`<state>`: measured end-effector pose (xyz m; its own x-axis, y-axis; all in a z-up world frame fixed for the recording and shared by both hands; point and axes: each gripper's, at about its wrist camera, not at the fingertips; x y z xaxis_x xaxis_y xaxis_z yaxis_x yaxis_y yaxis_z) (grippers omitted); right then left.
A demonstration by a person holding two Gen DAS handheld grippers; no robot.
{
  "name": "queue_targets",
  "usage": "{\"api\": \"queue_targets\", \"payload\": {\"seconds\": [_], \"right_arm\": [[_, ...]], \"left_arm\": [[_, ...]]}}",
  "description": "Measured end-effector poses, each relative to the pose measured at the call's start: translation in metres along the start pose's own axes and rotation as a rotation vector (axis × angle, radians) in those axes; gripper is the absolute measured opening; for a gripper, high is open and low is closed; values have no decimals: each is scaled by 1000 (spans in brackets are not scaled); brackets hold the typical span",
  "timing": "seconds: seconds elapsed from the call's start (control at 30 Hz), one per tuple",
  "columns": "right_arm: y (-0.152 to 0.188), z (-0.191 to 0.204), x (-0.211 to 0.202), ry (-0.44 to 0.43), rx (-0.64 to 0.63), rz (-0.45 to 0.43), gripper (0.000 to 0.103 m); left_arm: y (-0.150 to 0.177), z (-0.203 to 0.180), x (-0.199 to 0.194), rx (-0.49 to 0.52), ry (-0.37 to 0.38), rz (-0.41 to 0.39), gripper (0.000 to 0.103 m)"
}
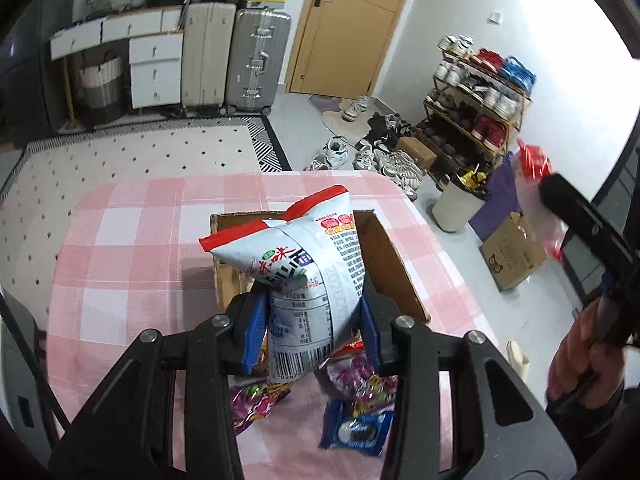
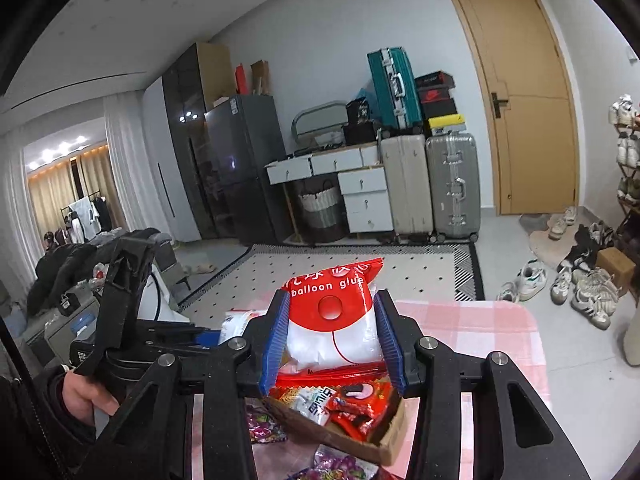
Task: Organize snacks
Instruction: 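Lift both held bags and carry them over the cardboard box, then open both grippers to drop the bags into the box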
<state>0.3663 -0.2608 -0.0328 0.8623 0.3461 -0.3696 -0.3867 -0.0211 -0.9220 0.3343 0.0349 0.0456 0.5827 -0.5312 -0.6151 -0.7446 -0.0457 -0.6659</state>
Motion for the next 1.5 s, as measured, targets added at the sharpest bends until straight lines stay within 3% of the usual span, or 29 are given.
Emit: {"api": "queue_targets", "payload": {"seconds": [0.23, 0.5, 0.97, 1.0, 1.07, 1.17, 1.27, 1.5], "right_arm": [[9, 8, 55, -24, 14, 61, 43], [42, -3, 106, -14, 26, 147, 43], [82, -9, 155, -5, 43, 223, 46], [82, -9, 155, -5, 47, 224, 50], [81, -8, 155, 5, 48, 216, 64], [77, -11, 145, 6, 46, 181, 72], [73, -17, 125, 15, 62, 149, 76], [76, -32, 57, 34, 127, 58, 86]], "left_arm": [[-3, 10, 37, -8, -4, 36, 37], [8, 30, 70, -20, -2, 66, 37], [13, 64, 109, -71, -19, 108, 38], [13, 65, 109, -78, -26, 115, 40], [12, 67, 109, -91, -18, 115, 57], [12, 70, 97, -105, -42, 83, 79], [12, 70, 85, -121, -106, 60, 81], [26, 56, 55, -130, -90, 23, 81]]}}
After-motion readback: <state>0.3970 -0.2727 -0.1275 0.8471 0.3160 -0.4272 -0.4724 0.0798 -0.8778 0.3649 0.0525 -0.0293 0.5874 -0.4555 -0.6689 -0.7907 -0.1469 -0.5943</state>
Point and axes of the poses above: each gripper's, at about its wrist camera, not at the fingertips, and x roughly the way its jaws point, z to its left, y to its underside, and after that the axes turned 14 degrees about y, right-handed
